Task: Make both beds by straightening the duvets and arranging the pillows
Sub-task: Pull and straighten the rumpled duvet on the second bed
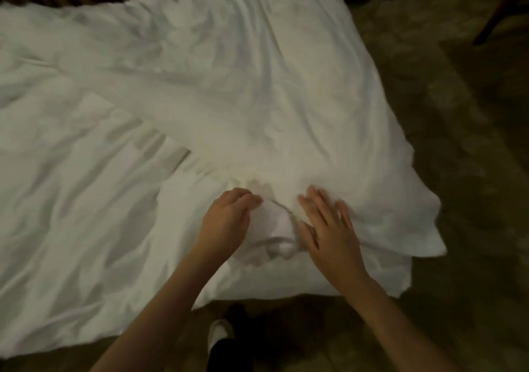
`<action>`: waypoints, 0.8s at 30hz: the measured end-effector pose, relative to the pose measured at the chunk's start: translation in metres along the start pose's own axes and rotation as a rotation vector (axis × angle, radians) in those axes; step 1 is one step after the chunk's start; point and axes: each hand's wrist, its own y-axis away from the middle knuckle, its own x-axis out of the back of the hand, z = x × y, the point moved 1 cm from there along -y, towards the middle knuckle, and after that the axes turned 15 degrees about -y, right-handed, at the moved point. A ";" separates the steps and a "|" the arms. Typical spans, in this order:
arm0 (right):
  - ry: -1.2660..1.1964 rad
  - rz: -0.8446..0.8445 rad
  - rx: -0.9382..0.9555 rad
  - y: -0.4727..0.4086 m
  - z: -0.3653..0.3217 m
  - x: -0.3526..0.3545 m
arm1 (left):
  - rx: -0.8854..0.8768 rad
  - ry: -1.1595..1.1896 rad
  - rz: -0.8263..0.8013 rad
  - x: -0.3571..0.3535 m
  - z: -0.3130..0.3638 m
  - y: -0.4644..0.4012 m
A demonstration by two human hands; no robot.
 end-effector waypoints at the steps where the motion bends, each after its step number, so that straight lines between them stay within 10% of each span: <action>1: -0.004 0.003 0.025 -0.014 -0.014 -0.011 | 0.023 0.002 -0.003 0.002 -0.019 0.003; 13: 0.272 -0.004 0.180 -0.147 -0.135 -0.136 | -0.079 0.070 0.027 0.027 -0.216 -0.037; 24: 0.456 -0.011 0.103 -0.214 -0.091 -0.107 | -0.255 0.070 -0.045 0.023 -0.236 -0.138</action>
